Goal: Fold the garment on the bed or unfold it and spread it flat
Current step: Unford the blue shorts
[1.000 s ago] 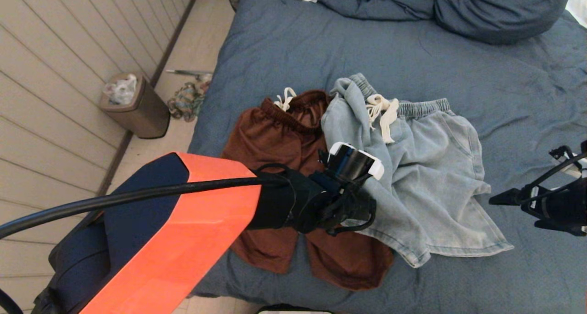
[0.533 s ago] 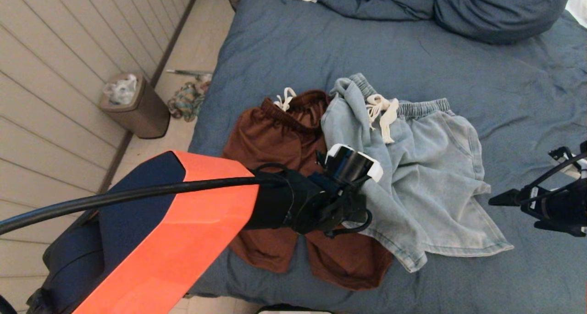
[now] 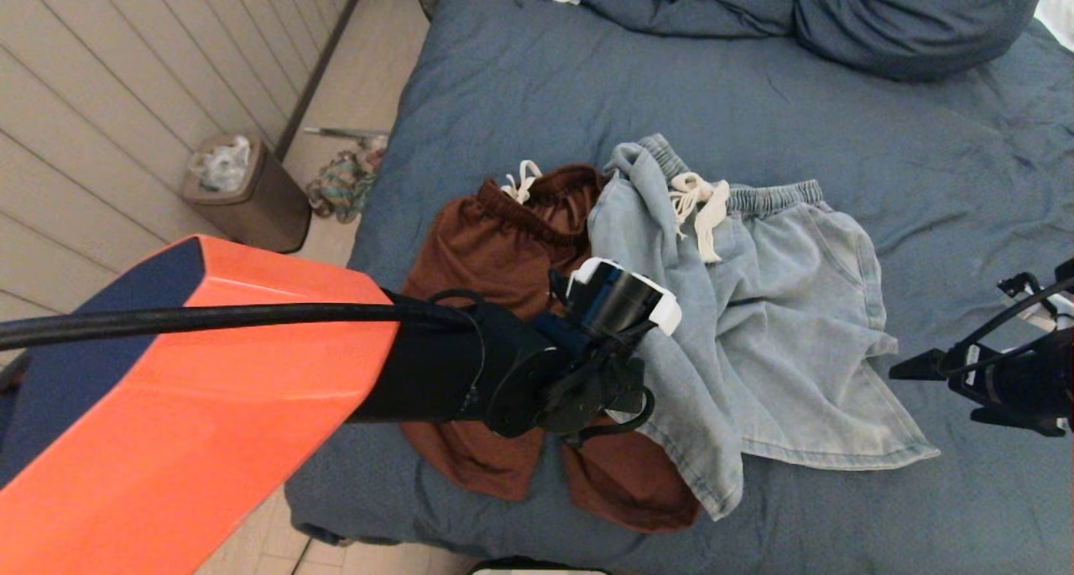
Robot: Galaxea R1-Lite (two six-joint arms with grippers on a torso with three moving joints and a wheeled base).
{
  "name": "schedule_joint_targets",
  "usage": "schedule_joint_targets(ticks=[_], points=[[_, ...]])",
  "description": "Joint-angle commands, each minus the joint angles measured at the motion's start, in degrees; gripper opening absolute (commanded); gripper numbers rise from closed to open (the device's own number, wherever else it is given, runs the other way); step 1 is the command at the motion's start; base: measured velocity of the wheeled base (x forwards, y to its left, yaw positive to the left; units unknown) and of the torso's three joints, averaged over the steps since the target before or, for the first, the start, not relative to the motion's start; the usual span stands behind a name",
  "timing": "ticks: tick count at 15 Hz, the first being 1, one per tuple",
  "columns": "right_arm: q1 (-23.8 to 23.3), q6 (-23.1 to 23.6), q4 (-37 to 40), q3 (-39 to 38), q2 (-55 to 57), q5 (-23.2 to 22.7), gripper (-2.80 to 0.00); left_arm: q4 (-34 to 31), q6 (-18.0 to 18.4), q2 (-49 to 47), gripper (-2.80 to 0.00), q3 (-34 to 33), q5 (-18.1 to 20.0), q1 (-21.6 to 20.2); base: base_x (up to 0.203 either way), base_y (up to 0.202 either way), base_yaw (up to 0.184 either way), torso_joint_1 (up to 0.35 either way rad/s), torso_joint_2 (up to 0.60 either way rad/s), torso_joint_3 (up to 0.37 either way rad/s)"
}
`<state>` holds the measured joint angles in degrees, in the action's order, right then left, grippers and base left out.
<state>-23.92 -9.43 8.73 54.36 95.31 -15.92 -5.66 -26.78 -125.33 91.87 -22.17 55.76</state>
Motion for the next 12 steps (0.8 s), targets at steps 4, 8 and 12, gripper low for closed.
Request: schedule_joint_targets(ticks=[4,8,12], points=[[-0.34,-0.07,0.15,-0.22,0.41,-1.57,0.0,-1.73,-0.61,9.34,-2.8,-7.18,-3.31,6.94,0.0,0.0,0.0,0.0,0.0,0.0],[-0.34,-0.07,0.06,0.22,0.63,-1.74,0.0,-6.89,-2.82,13.26,-2.8,-14.3,-5.28,12.76,0.0,0.0,0.0,0.0,0.0,0.0],[-0.6,0.28,0.03,0.08,1.78,-1.65,0.0,-10.43,-4.59,14.81,-2.8,-17.23,-5.36,13.15,0.0,0.0,0.0,0.0,0.0,0.0]])
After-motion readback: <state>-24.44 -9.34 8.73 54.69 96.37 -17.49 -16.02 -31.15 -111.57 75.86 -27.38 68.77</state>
